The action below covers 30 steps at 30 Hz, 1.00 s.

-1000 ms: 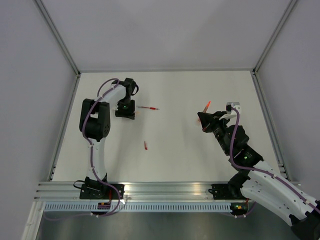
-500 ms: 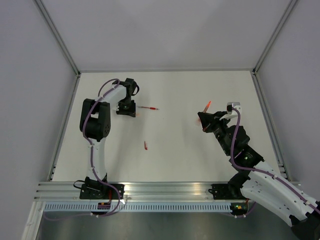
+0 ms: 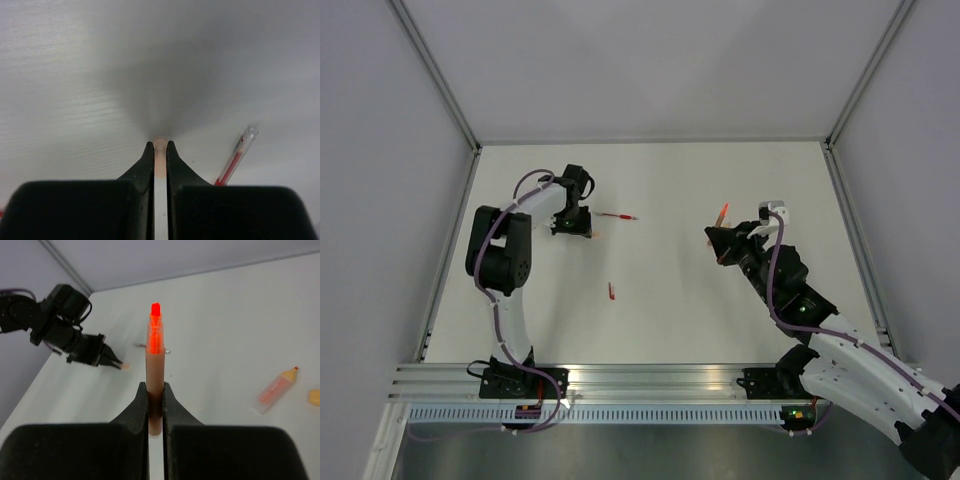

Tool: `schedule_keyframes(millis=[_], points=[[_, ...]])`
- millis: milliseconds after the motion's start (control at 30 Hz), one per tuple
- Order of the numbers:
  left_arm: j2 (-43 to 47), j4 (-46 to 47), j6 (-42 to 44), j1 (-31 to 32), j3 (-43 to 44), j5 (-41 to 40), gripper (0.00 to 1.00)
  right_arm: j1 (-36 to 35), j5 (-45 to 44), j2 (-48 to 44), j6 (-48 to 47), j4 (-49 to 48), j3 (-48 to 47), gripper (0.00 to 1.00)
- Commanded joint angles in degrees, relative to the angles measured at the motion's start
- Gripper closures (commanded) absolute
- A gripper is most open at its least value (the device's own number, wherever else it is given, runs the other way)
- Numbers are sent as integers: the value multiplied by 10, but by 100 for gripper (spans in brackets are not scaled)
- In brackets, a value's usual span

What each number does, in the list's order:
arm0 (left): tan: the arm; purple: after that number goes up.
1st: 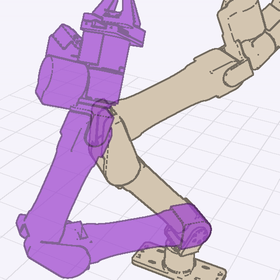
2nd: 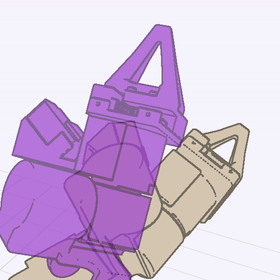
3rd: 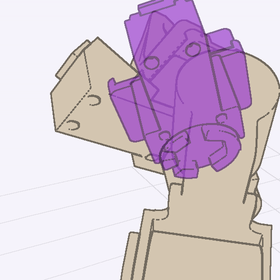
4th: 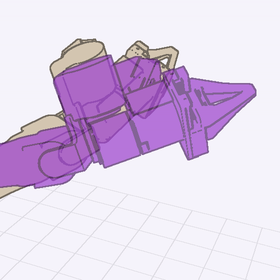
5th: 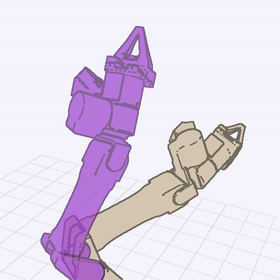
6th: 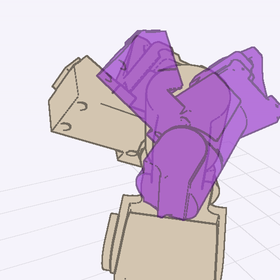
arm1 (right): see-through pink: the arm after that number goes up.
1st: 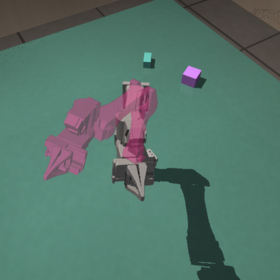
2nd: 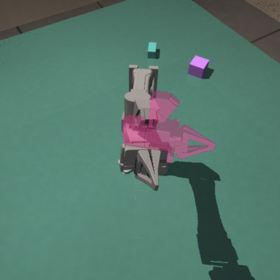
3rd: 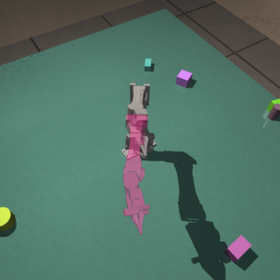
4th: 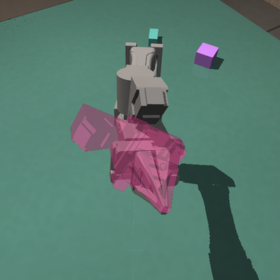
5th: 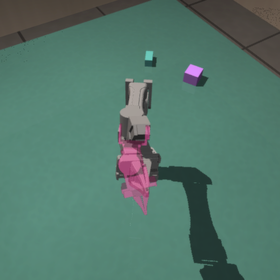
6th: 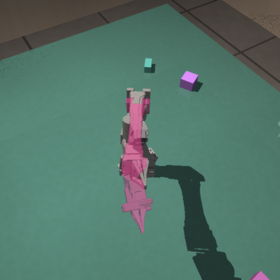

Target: Insert the pens into the pen caps

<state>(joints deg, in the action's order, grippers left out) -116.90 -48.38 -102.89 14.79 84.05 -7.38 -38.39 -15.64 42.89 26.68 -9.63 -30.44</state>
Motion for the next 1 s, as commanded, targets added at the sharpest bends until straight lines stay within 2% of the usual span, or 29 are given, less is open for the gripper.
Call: schedule_keyframes(millis=[0, 67, 100, 133, 200, 300, 333, 467, 600, 800, 967], points=[[77, 105, 137, 2, -42, 3, 98, 0, 113, 43, -15, -44, -19, 100], [145, 160, 188, 2, -68, 19, 98, -1, 181, 82, -21, -77, -28, 100], [170, 188, 240, 2, -98, 42, 98, 0, 255, 96, -21, -88, -32, 100], [196, 254, 270, 2, -112, 58, 98, -1, 287, 124, -19, -107, -40, 100], [268, 309, 349, 3, -156, 104, 98, -1, 343, 143, -4, -131, -38, 100], [367, 425, 449, 3, -227, 170, 98, -2, 373, 163, 2, -179, -28, 100], [392, 514, 468, 7, -250, 187, 98, -2, 392, 174, 1, -192, -27, 100], [496, 719, 526, 12, -384, 326, 98, -2, 428, 202, 16, -234, -22, 100], [544, 783, 561, 49, -419, 400, 98, -12, 457, 234, 22, -254, -28, 100], [565, 842, 590, 99, -452, 431, 98, -66, 464, 284, -22, -222, -62, 100], [586, 862, 605, 114, -477, 417, 98, -82, 453, 287, -29, -215, -67, 100]])
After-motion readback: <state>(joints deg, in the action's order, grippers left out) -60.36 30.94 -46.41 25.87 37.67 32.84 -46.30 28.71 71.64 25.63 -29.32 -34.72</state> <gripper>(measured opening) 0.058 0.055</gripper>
